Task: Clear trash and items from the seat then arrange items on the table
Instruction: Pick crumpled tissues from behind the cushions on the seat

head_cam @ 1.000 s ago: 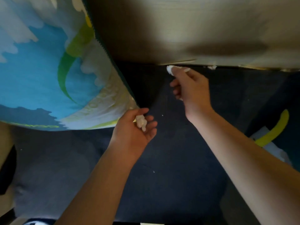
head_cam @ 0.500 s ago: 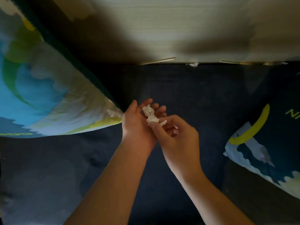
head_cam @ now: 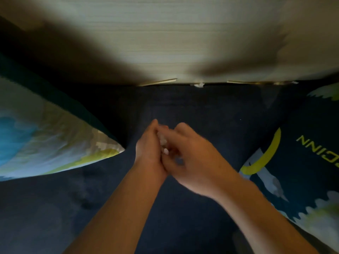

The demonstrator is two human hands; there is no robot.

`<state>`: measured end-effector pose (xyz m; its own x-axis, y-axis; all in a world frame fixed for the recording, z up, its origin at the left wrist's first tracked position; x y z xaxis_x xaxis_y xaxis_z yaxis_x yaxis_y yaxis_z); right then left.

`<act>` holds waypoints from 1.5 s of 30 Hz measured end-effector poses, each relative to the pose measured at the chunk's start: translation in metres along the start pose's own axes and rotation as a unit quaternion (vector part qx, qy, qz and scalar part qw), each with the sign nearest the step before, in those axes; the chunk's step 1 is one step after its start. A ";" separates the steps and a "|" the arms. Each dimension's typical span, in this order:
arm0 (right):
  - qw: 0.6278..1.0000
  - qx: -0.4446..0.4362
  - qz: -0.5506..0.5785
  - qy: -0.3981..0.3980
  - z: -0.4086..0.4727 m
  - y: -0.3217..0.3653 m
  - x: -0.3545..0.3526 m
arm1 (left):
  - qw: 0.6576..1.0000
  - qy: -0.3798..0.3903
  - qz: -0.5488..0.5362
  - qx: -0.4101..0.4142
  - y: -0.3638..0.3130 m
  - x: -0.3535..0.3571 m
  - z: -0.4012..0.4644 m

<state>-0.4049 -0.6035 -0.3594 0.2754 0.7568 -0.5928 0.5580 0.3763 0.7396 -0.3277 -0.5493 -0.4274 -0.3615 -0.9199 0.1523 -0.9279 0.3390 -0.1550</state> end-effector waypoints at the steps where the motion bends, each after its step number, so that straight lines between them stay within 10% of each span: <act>1: 0.993 0.044 0.108 0.000 0.006 -0.014 -0.007 | 1.000 0.005 -0.011 0.001 0.000 0.005 0.001; 4: 0.917 0.187 0.340 -0.095 0.034 -0.075 -0.027 | 0.997 0.052 -0.058 -0.009 -0.007 0.020 0.005; 8: 0.863 0.352 0.279 -0.233 0.072 -0.150 -0.040 | 0.988 0.122 -0.085 -0.028 -0.020 0.028 0.006; 13: 0.847 0.356 0.229 -0.322 0.095 -0.172 -0.040 | 0.977 0.194 -0.087 -0.029 -0.031 0.026 0.008; 24: 0.860 0.373 0.186 -0.293 0.103 -0.174 -0.034 | 0.954 0.297 -0.033 -0.031 -0.031 0.015 0.008; 45: 0.871 0.329 0.142 -0.337 0.100 -0.182 -0.030 | 0.981 0.195 0.021 -0.008 -0.038 -0.009 0.003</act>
<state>-0.4370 -0.7482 -0.5083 0.7479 0.2006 -0.6327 0.6597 -0.3306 0.6749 -0.2888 -0.5540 -0.4256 -0.4045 -0.7605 0.5079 -0.9114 0.3811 -0.1552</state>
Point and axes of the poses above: each hand's wrist, its own z-axis towards the middle knuckle, its own x-axis out of the palm, y = z × x, the point moved 5 cm from there along z, towards the middle knuckle, and after that the axes turned 4 degrees about -x, right-handed, at the moved point
